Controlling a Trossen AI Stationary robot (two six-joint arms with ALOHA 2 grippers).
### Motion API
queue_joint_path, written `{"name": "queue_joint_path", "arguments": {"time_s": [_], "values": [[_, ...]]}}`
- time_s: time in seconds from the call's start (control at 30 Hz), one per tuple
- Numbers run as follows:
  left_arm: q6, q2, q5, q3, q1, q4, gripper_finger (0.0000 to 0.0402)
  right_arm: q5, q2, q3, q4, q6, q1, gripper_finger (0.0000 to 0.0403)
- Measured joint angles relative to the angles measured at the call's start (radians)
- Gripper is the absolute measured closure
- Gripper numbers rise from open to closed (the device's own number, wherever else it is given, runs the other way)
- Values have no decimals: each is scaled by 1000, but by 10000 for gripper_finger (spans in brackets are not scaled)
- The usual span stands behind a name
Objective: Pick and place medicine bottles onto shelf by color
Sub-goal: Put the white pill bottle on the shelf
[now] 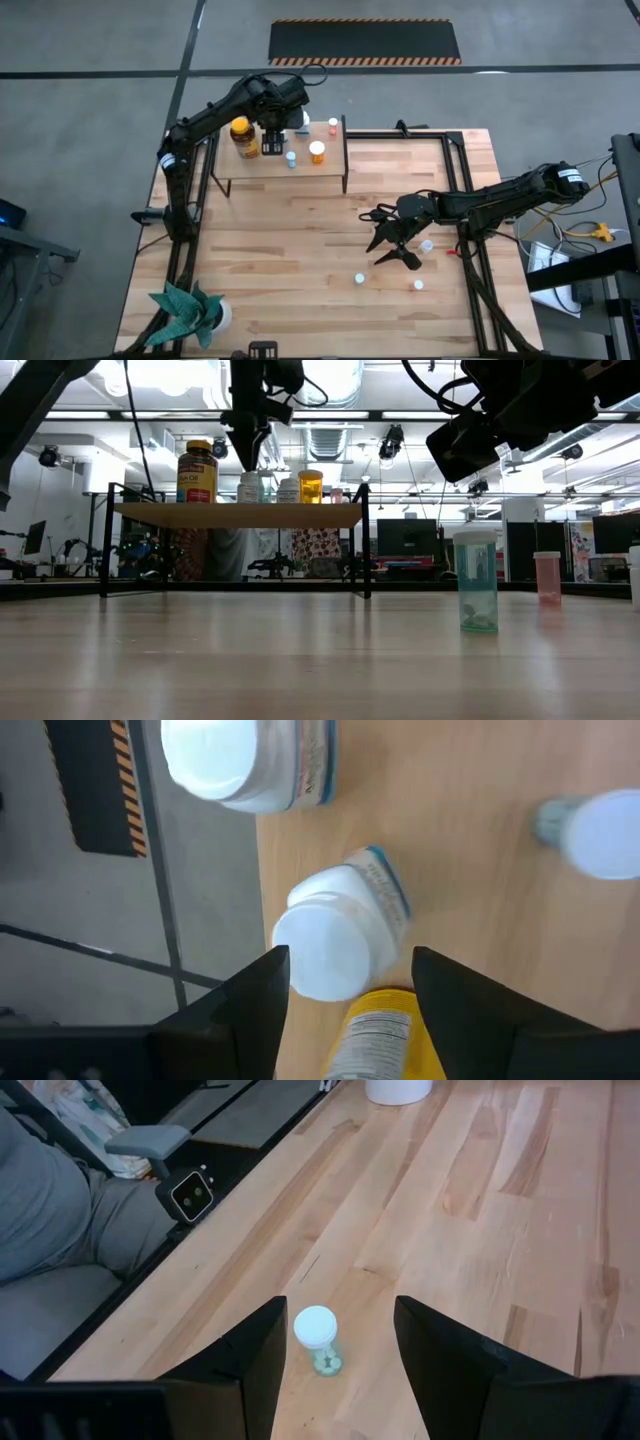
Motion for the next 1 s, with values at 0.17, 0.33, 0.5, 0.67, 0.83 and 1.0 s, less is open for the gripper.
{"name": "queue_joint_path", "arguments": {"time_s": [0.17,0.33,0.5,0.67,0.83,1.0], "values": [[-2,-21,5,0,-59,-2,211,0,0,0,0,-1,0,227],[-35,-22,89,-10,-104,0,267,0,0,0,-1,-8,0,227],[-34,-19,61,-52,-99,12,350,0,0,0,-2,-8,0,227],[-34,-19,55,-89,-57,25,397,0,0,0,-2,-8,0,227],[-33,-19,-12,-136,-26,52,394,0,0,0,-2,-8,0,227],[-33,-19,-63,-161,-9,55,394,0,0,0,-2,-9,0,227]]}}
